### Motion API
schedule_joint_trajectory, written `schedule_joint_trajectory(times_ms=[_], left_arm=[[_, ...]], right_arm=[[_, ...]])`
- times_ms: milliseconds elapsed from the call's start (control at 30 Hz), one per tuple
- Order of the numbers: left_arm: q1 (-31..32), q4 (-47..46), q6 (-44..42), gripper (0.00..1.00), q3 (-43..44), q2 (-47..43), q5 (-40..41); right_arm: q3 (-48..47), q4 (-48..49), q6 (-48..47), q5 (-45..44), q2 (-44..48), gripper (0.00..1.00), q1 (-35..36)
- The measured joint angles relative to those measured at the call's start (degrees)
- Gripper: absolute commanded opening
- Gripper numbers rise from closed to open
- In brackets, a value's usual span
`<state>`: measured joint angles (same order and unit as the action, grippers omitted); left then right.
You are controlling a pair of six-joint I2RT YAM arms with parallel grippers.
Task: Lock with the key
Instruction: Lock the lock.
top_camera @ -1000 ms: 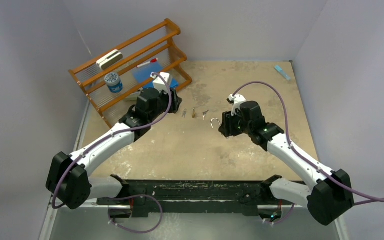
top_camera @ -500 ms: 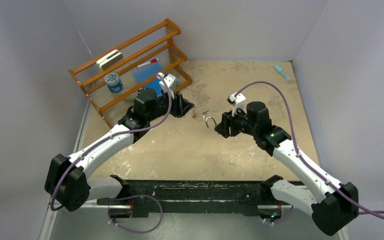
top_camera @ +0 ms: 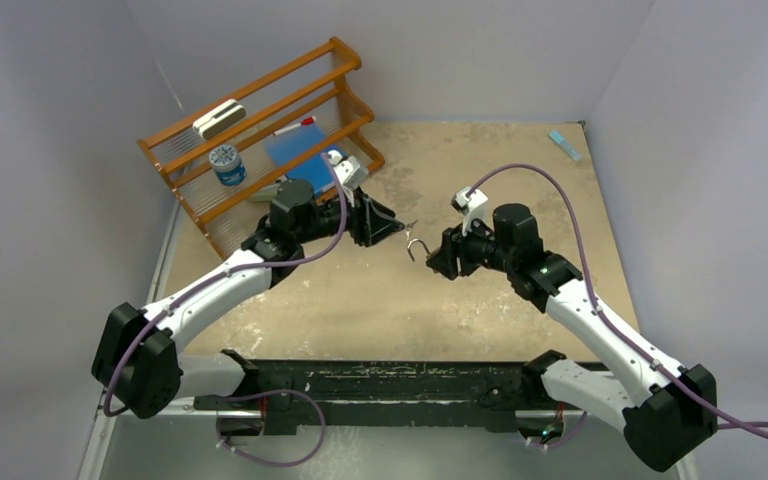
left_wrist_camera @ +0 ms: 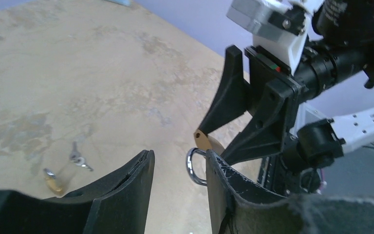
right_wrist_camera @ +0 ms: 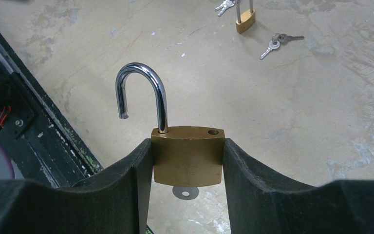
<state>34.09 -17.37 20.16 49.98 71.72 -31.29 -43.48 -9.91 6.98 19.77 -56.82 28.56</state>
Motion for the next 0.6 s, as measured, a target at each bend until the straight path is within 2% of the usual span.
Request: schedule_joint_trajectory(times_ms=[233,467,500,533,567,600], left_arm=[[2.5,2.1,0.3,0.49,1.4,7.2,-6.2],[3.3,3.3,0.5,0.49,2.7,9.9,-7.1],[3.5,2.8,0.9,0.46,2.8,10.2,-7.1],[3.5,2.2,1.3,0.37,2.8,10.5,-7.1],[3.6,1.7,1.8,0.23,2.8,10.8,-7.1],[3.8,1.1,2.2,0.04,2.8,11.2,-7.2]], right_arm=[[0.0,0.0,-0.2,0.8,0.0,0.00,0.0],[0.0,0.0,-0.2,1.0,0.8,0.00,0.0],[0.0,0.0,-0.2,1.0,0.8,0.00,0.0],[0.0,-0.1,-0.2,1.1,0.8,0.00,0.0],[0.0,-0.2,-0.2,1.2,0.8,0.00,0.0],[0.0,-0.2,-0.2,1.3,0.8,0.00,0.0]])
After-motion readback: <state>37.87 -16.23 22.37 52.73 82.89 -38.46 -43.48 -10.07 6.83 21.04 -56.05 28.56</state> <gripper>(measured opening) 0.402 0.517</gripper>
